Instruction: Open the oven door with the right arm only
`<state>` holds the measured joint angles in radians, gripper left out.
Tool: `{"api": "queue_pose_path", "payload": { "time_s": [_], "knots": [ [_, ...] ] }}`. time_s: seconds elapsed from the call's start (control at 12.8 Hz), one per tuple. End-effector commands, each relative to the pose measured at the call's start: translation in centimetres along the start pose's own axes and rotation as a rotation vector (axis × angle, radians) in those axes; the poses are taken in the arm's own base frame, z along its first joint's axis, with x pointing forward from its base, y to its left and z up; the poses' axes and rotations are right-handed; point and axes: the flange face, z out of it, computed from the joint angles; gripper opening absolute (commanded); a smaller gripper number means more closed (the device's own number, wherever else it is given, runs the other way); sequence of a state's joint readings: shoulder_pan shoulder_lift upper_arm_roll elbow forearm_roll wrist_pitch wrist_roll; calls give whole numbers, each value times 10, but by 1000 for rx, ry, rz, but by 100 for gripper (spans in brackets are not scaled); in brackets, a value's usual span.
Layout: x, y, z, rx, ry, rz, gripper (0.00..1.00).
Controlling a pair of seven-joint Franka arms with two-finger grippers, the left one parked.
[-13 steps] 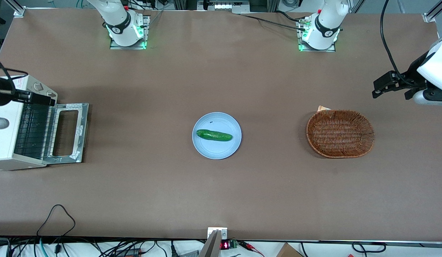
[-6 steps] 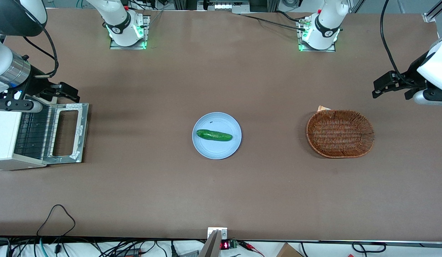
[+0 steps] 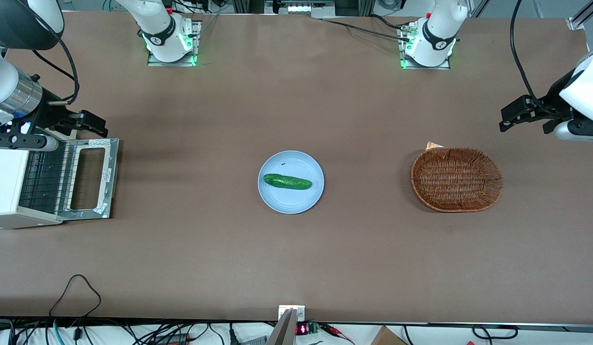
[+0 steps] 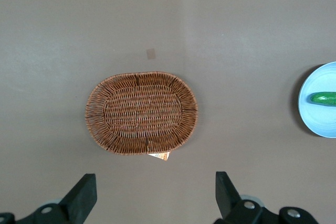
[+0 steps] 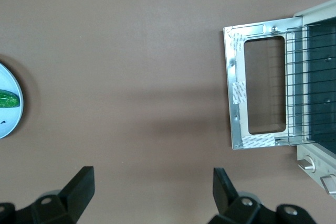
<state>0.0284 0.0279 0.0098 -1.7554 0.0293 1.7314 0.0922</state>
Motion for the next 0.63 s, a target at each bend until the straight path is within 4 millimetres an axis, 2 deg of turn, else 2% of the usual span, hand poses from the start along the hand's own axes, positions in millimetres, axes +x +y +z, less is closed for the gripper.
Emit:
{"api": "queue_pose_path", "payload": {
  "time_s": [0.0,0.55],
  "knots": [
    [0,1,-7,10,5,-4,100],
    [0,0,-6,9,4,4,100]
  ]
}}
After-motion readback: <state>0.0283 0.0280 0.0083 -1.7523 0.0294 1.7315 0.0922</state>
